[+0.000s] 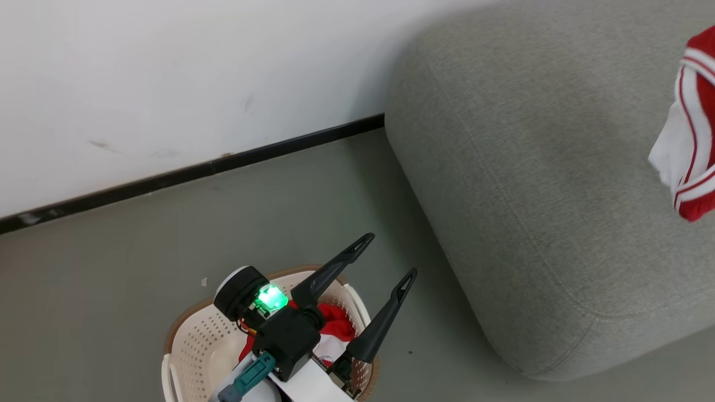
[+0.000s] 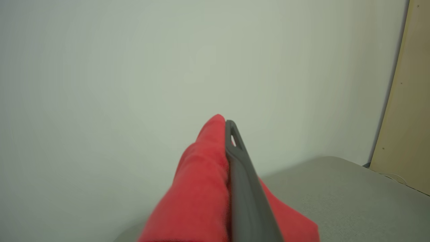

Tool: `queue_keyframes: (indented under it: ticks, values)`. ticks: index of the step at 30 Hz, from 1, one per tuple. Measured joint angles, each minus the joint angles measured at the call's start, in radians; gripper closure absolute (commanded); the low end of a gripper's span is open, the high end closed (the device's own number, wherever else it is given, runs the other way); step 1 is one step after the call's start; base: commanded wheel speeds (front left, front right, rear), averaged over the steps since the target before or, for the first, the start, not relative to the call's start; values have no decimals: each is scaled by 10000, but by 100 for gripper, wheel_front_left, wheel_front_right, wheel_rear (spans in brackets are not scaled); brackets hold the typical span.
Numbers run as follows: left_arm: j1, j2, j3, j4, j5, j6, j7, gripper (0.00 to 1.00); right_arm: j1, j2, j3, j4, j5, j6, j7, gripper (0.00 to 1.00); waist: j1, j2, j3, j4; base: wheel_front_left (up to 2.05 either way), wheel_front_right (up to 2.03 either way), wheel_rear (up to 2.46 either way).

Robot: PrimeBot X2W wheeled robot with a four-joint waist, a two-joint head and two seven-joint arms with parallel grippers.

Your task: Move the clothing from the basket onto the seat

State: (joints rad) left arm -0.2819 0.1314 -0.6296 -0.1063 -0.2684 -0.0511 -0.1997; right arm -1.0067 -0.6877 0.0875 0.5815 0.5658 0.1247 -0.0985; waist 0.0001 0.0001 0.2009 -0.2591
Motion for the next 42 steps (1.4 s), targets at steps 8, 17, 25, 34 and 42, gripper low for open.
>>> queue_keyframes:
  ticks: [8, 17, 25, 34, 42]
  values:
    - [-381, -21, -192, -293, 69, -50, 234, 0, -624, -259, -500, 694, -508, 0, -600, 100, 0, 0, 597, 533, 0, 0, 0]
    - [-916, -100, -412, -385, 155, -176, 435, 0, 231, -125, -439, 1785, -867, 0, -1012, 100, 0, 0, 1236, 923, 0, 0, 0]
    - [-1336, -155, -633, -376, 169, -326, 637, 0, 1099, 569, -506, 2700, -821, 0, -1294, 100, 0, 0, 1858, 1185, 0, 0, 0]
    - [-1750, -157, -644, -236, 171, -410, 637, 0, 1634, 1104, -740, 3033, -825, 0, -1406, 100, 0, 0, 2419, 1326, 0, 0, 0]
    - [-2086, -146, -631, -79, 180, -485, 631, 0, 2106, 1632, -353, 3325, -539, 0, -1406, 100, 0, 0, 2765, 1329, 0, 0, 0]
